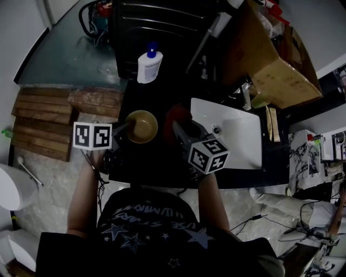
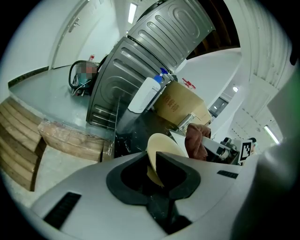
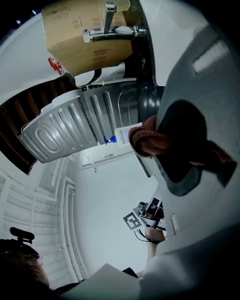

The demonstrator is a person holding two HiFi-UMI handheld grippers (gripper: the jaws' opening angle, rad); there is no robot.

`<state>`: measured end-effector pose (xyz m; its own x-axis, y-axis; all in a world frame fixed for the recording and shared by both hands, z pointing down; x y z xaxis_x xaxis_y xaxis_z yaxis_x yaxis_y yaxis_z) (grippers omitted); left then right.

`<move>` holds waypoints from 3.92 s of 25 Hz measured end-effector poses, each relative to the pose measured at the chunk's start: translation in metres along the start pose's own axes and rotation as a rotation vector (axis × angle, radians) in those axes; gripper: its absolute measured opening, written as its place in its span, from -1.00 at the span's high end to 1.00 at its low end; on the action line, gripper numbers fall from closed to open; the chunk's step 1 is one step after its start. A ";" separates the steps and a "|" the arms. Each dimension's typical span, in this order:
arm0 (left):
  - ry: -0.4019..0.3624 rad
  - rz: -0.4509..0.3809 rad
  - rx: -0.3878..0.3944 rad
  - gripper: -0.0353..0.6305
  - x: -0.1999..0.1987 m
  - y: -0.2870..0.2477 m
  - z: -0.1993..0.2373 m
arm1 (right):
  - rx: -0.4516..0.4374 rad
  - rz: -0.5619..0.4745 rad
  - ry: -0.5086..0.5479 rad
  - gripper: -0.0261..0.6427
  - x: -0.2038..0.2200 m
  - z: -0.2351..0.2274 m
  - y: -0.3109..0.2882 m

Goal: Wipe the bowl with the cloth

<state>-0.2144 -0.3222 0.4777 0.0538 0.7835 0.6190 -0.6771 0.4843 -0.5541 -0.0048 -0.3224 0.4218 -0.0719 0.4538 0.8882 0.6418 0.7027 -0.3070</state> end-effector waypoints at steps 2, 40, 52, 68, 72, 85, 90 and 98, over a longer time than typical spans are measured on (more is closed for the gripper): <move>-0.018 0.010 -0.014 0.79 0.000 -0.001 -0.002 | 0.001 -0.001 0.003 0.72 -0.001 0.000 0.001; -0.296 -0.282 -0.248 0.84 0.027 -0.015 -0.150 | -0.147 0.155 0.265 0.72 0.017 0.058 0.106; -0.385 -0.246 -0.226 0.84 0.039 -0.023 -0.177 | -0.093 0.381 0.204 0.72 0.039 0.043 0.085; -0.486 -0.246 -0.224 0.84 0.035 -0.023 -0.172 | 0.013 0.361 0.120 0.72 0.037 0.028 0.059; -0.492 -0.259 -0.225 0.84 0.032 -0.023 -0.171 | 0.060 0.380 0.129 0.72 0.038 0.021 0.059; -0.558 -0.288 -0.230 0.84 0.022 -0.026 -0.176 | 0.082 0.483 0.127 0.72 0.050 0.009 0.065; -0.577 -0.283 -0.222 0.84 0.020 -0.031 -0.180 | 0.058 0.534 0.151 0.72 0.055 0.008 0.064; -0.591 -0.303 -0.221 0.84 0.012 -0.031 -0.187 | -0.040 0.546 0.091 0.72 0.053 0.016 0.056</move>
<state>-0.0557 -0.2551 0.3986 -0.2338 0.2889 0.9284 -0.5270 0.7648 -0.3707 0.0155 -0.2498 0.4463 0.3444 0.6964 0.6296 0.5957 0.3563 -0.7199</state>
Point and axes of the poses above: the fingertips, and each gripper's own axes: y backward along the fingers, z to its left, x out of its underside, the point moved 4 cm from there along y, backward along the fingers, and after that the axes turned 4 degrees about -y, right-handed, at the moved point
